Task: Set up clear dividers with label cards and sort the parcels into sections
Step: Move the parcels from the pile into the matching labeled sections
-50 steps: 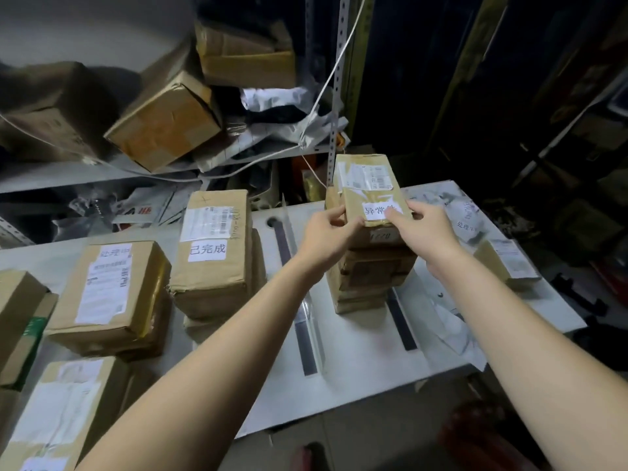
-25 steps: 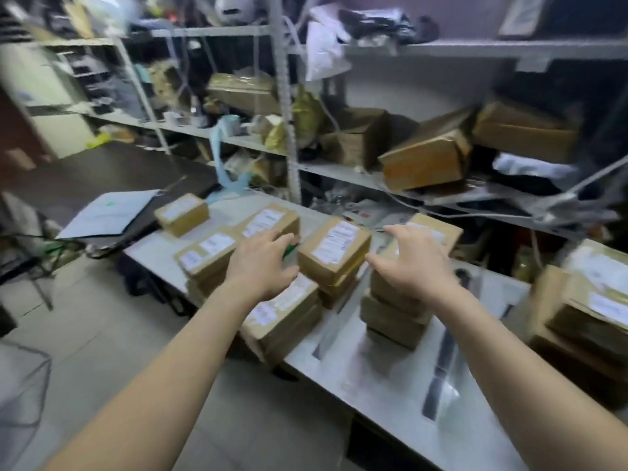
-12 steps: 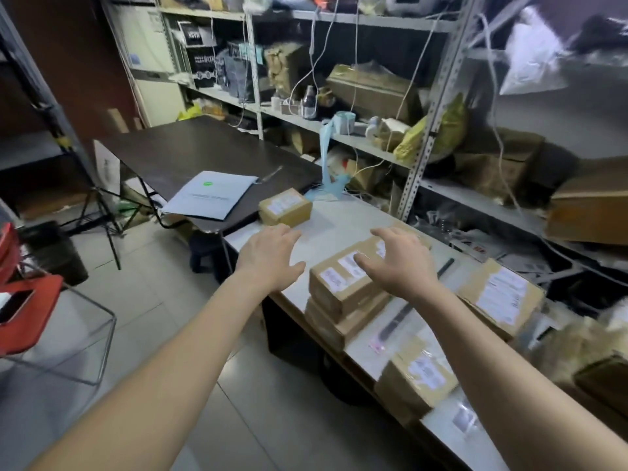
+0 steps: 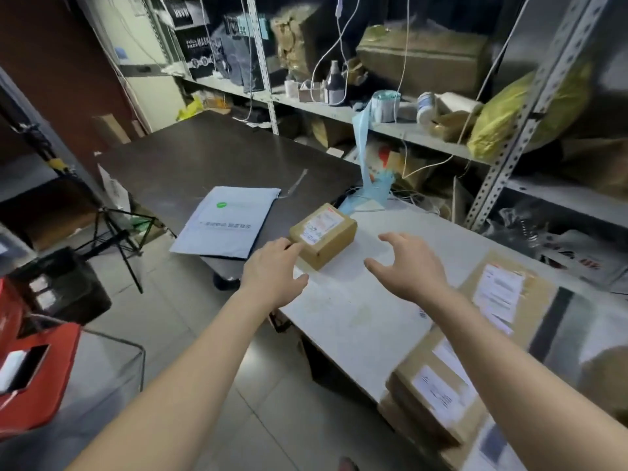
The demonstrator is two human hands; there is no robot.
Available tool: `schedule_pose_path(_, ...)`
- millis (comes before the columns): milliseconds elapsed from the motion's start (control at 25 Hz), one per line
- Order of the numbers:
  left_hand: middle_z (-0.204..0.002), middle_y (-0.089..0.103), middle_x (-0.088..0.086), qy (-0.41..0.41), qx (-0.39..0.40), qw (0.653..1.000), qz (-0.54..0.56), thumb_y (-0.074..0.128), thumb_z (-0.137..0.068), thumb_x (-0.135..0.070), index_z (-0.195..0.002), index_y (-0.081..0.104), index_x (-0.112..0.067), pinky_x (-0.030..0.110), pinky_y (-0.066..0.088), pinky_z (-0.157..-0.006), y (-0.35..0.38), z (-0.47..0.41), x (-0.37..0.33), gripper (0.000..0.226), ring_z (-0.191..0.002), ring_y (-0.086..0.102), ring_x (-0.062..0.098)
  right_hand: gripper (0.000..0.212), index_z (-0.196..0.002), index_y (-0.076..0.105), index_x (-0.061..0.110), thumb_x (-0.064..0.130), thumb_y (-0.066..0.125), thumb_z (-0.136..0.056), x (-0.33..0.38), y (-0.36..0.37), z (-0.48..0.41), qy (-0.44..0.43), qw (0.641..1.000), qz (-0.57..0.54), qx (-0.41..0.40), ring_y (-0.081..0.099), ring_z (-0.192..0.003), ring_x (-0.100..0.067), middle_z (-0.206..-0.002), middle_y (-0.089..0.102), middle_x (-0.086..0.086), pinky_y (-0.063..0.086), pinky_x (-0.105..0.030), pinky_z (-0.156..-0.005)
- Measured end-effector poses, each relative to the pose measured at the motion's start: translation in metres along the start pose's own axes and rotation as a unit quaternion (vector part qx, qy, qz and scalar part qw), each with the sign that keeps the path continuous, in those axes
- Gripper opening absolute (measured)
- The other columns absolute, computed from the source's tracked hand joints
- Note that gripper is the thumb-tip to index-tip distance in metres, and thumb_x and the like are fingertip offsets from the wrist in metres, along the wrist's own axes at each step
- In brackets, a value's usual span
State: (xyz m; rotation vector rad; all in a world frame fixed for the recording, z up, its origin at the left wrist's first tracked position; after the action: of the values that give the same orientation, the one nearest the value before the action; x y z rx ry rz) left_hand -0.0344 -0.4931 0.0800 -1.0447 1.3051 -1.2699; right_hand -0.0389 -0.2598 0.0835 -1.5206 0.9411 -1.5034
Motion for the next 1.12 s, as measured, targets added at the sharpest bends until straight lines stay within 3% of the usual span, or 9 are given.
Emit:
schedule_pose_path(160,-0.144,0.049,-0.008,-0.019,0.051,0.998,0.042,0.056,-0.094,-0.047,-0.146,0.047,-0.031,0.036,0.047,-0.092,0.033,-0.082,0.043,0.055,-0.130,0.049,0.019,0.063,-0.149,0.046,0.026,0.047,0.063,-0.091,0.002,0.050,-0.076,0.047,0.995,-0.067,0.048,0.044,-0.139,-0.023,-0.151,0.050,0.003,0.044,-0.043,-0.105)
schedule_pose_path(320,-0.126,0.056,-0.004,-0.031,0.095,0.983,0.153,0.057,-0.091,-0.044,-0.134,0.056,-0.033,0.034,0.048,-0.086,0.079,-0.158,0.084,0.045,-0.111,0.056,0.016,0.067,-0.150,0.046,0.019,0.041,0.067,-0.090,0.005,0.110,-0.131,0.142,0.970,-0.185,0.066,0.051,-0.136,-0.023,-0.149,0.053,-0.001,0.045,-0.037,-0.104)
schedule_pose_path(480,-0.111,0.062,0.005,-0.040,0.087,0.966,0.242,0.061,-0.093,-0.042,-0.108,0.058,-0.018,0.033,0.041,-0.069,0.128,-0.232,0.107,0.028,-0.092,0.056,0.021,0.061,-0.149,0.045,0.021,0.037,0.066,-0.094,0.016,0.174,-0.164,0.249,0.919,-0.297,0.079,0.052,-0.131,-0.022,-0.144,0.054,0.000,0.043,-0.030,-0.098)
schedule_pose_path(560,-0.115,0.060,0.011,-0.045,0.083,0.955,0.280,0.063,-0.095,-0.037,-0.114,0.056,-0.007,0.033,0.036,-0.070,0.152,-0.262,0.111,0.035,-0.091,0.051,0.023,0.054,-0.146,0.049,0.026,0.037,0.065,-0.096,0.024,0.200,-0.176,0.313,0.863,-0.389,0.078,0.051,-0.122,-0.014,-0.129,0.055,0.008,0.041,-0.029,-0.093)
schedule_pose_path(680,-0.124,0.062,0.005,-0.015,0.120,0.934,0.335,0.069,-0.092,-0.032,-0.124,0.057,-0.011,0.034,0.042,-0.080,0.186,-0.288,0.110,0.040,-0.108,0.060,0.027,0.040,-0.136,0.058,0.026,0.032,0.064,-0.097,0.025,0.230,-0.195,0.384,0.814,-0.436,0.024,0.057,-0.112,-0.014,-0.121,0.061,0.010,0.051,-0.033,-0.094)
schedule_pose_path(840,-0.119,0.067,0.000,-0.002,0.111,0.912,0.396,0.074,-0.089,-0.025,-0.124,0.064,-0.017,0.032,0.047,-0.084,0.191,-0.285,0.117,0.037,-0.104,0.063,0.020,0.037,-0.125,0.069,0.025,0.019,0.066,-0.088,0.023,0.245,-0.191,0.437,0.797,-0.412,-0.064,0.064,-0.109,-0.014,-0.121,0.070,0.010,0.055,-0.034,-0.099)
schedule_pose_path(960,-0.114,0.062,-0.004,0.045,0.075,0.906,0.415,0.075,-0.090,-0.021,-0.127,0.065,-0.018,0.028,0.042,-0.082,0.161,-0.274,0.104,0.038,-0.099,0.060,0.016,0.040,-0.124,0.071,0.028,0.019,0.069,-0.086,0.025,0.229,-0.176,0.443,0.783,-0.421,-0.121,0.065,-0.109,-0.007,-0.123,0.070,0.015,0.054,-0.025,-0.092)
schedule_pose_path(1120,-0.110,0.061,-0.004,0.139,0.007,0.896,0.423,0.073,-0.092,-0.025,-0.126,0.065,-0.020,0.028,0.043,-0.081,0.088,-0.254,0.062,0.035,-0.097,0.057,0.013,0.047,-0.131,0.068,0.031,0.021,0.071,-0.086,0.025,0.156,-0.146,0.400,0.782,-0.432,-0.205,0.063,-0.096,0.009,-0.122,0.066,0.025,0.053,-0.017,-0.085)
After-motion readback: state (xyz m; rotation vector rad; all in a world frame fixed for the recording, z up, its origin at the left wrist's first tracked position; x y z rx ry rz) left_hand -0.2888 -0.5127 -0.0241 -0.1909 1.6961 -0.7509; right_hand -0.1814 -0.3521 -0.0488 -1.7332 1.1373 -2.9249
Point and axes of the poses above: each hand's wrist, its own z-axis away from the middle knuckle, its own y-axis out of the palm, x = y × z, the point moved 7 cm from there along -z, towards the middle knuckle
